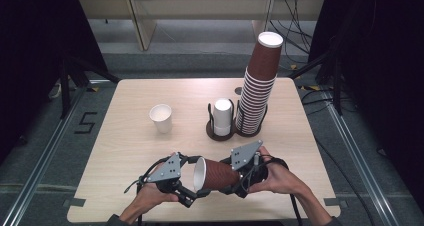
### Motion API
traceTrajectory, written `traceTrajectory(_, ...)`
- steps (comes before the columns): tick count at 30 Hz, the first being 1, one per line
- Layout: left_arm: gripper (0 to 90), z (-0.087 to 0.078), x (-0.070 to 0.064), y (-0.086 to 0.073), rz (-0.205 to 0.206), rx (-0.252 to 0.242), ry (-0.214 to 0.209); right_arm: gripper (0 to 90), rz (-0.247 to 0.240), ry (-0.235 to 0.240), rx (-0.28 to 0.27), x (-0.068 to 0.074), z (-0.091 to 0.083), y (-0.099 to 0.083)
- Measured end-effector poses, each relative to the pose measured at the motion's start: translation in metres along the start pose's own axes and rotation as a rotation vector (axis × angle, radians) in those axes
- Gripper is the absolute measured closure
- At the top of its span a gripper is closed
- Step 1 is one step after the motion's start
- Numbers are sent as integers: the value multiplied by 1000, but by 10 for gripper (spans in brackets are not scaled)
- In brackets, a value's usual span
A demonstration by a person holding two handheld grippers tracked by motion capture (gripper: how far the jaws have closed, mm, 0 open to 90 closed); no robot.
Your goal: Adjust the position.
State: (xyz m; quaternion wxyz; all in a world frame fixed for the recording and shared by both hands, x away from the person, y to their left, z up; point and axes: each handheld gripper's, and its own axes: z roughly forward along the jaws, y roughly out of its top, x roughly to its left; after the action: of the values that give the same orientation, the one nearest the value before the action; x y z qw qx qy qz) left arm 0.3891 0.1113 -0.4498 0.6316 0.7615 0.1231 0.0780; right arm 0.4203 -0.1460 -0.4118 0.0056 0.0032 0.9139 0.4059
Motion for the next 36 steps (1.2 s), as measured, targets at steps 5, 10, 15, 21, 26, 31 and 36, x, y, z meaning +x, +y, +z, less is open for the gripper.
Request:
traceTrajectory(5,51,-1,-1,3,-18,-46,9,207,18,7,-55,-1,-3,0)
traceTrajectory(10,80,-2,1,4,-5,-29,2,207,34,8,-55,-1,-1,0)
traceTrajectory(15,87,-3,0,7,-2,3,29,162,54,-35,-17,0,0,0)
traceTrajectory(21,88,-3,-1,11,4,28,40,220,-6,-91,64,6,3,4)
traceTrajectory(26,64,-3,0,9,-82,-46,46,227,1,-71,35,5,7,1)
traceTrajectory(31,51,-2,-2,9,-127,-118,75,229,37,-33,-62,0,7,-4)
traceTrajectory(36,24,-2,-2,10,-143,-134,82,230,38,-28,-105,-1,4,-4)
